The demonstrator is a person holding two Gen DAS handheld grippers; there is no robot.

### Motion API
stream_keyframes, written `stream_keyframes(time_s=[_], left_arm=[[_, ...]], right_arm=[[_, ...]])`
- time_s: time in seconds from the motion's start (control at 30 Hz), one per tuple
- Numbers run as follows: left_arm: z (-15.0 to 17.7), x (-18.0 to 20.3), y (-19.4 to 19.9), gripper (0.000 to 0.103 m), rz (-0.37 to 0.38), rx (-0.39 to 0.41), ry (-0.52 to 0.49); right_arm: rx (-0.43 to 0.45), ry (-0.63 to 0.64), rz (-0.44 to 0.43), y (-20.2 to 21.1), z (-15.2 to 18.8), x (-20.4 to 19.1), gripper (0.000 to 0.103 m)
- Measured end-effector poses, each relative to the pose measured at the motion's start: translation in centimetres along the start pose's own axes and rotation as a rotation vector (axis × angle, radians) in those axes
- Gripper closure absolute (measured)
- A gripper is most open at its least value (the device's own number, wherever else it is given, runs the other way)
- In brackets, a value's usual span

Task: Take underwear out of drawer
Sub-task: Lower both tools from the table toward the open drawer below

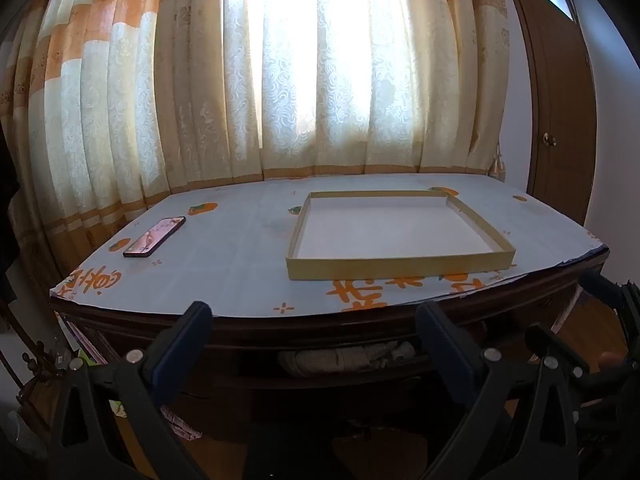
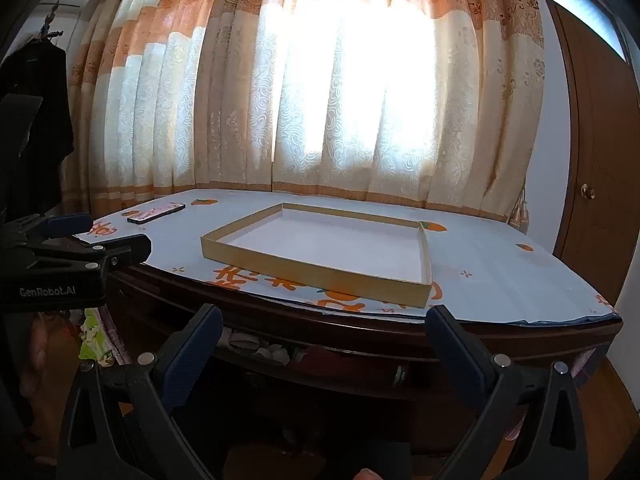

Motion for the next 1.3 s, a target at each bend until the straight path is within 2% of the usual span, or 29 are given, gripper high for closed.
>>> stream_keyframes(time_s=[0.37,0.57,0.7,0.8,0.97,1.3], left_arm=[[0.5,0.5,-0.8,0.0,-0.002,-0.011,0.0],[1.0,0.7,-1.5,0.0,-0.006,-0.016,0.005],[1.5,0.7,-2.1,0.0,-0.015,-0.022,0.005],[1.8,0.6,-2.4,0.0,-0.024,-0.025,0.006],[2.2,0.5,-2.6,0.0,-0.047,-0.012,0.003],[2.7,-0.4,-3.1,0.0,-0.068,-0.008,0.024]], right_arm=[[0.034,-0.015,-0.031,0.5,0.2,-0.8,0.001],[0.125,-0.009,-0.044,-0.6,0.6,0.3,0.001],[0.225,-0.027,-0.075,-1.0,0.9,0.5,0.001],[0.23,-0.015,-0.083,-1.9,1.7,0.4,0.001],[0.327,0.052,-0.089,-3.4,3.2,-0.2,0.001],[0.382,0.085,-0.093,-6.3,4.6,0.3,0.001]])
Point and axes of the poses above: each gripper's, at about its wrist camera, not at the fingertips, and y roughly against the way its jaws point, x to its right, z to its underside, the point moved 2 cm from there along -y, roughly the way its jaws point, and after that the axes turned 5 degrees about -y, right-handed, at the moved point
